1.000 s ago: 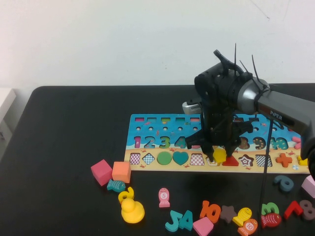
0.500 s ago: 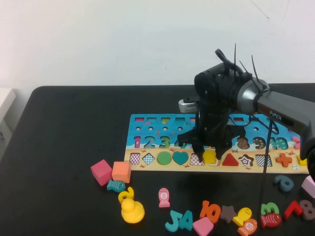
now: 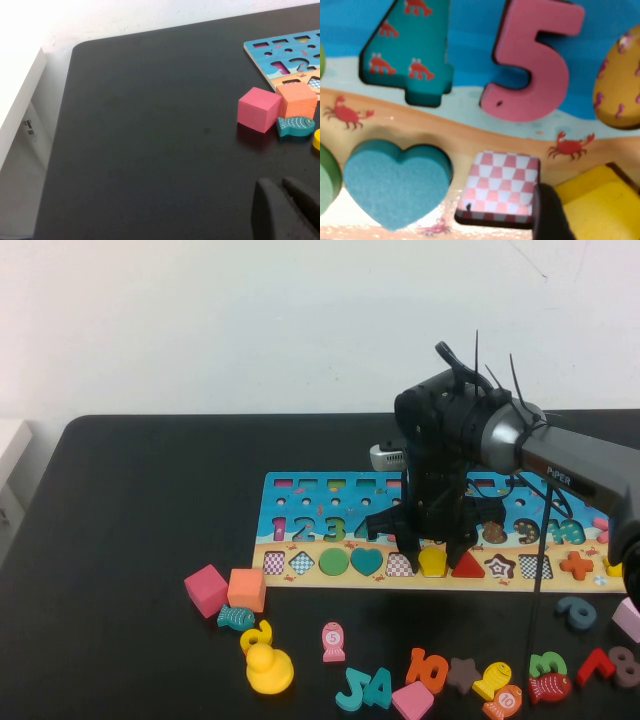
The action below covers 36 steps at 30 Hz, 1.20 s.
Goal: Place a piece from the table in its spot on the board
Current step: Place the "Pentagon" into the hole of the Pentagon
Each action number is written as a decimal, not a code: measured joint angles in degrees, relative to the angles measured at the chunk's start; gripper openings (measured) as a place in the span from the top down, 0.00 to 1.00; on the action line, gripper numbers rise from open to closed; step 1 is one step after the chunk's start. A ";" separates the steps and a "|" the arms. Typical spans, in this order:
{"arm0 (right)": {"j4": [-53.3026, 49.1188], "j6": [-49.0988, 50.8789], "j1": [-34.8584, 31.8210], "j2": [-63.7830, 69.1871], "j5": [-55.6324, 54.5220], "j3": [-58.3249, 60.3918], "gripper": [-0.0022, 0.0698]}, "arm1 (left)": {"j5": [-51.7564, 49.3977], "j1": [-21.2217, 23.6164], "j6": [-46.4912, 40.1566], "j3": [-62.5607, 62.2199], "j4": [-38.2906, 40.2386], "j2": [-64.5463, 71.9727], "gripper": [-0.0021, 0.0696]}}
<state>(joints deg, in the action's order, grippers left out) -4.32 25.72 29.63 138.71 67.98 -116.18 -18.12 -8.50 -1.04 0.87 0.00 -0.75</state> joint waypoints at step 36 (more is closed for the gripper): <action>-5.50 1.33 0.98 0.41 1.74 -9.33 0.45 | 0.00 0.00 0.00 0.00 0.00 0.00 0.97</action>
<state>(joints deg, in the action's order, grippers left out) -9.81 27.05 30.61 139.12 69.72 -125.51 -18.12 -8.50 -1.04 0.87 0.00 -0.75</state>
